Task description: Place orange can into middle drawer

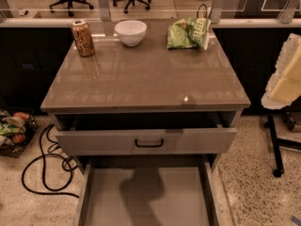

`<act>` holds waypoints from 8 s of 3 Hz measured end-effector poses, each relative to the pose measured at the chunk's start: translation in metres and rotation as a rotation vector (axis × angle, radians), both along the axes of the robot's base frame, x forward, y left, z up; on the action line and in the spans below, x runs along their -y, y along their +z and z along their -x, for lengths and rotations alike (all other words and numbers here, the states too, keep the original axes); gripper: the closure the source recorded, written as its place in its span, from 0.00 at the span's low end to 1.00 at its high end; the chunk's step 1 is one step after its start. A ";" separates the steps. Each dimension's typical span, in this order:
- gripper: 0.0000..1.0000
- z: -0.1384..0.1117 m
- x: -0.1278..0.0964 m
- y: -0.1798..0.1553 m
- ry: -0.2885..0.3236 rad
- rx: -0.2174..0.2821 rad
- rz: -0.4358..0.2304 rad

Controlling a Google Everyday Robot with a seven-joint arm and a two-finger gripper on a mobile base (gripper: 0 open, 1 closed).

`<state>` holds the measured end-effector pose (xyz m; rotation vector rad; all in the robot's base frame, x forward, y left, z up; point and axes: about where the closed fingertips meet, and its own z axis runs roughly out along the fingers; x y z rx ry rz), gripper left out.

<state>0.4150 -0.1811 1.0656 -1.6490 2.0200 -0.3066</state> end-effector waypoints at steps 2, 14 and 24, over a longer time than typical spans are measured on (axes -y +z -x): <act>0.00 -0.017 -0.008 0.010 0.004 0.059 -0.055; 0.00 -0.391 -0.276 -0.104 -0.034 0.101 -1.176; 0.93 -0.437 -0.429 -0.170 0.105 0.010 -1.295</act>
Offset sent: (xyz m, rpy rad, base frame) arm 0.0715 0.0168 0.0204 0.2095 -0.1778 -0.0007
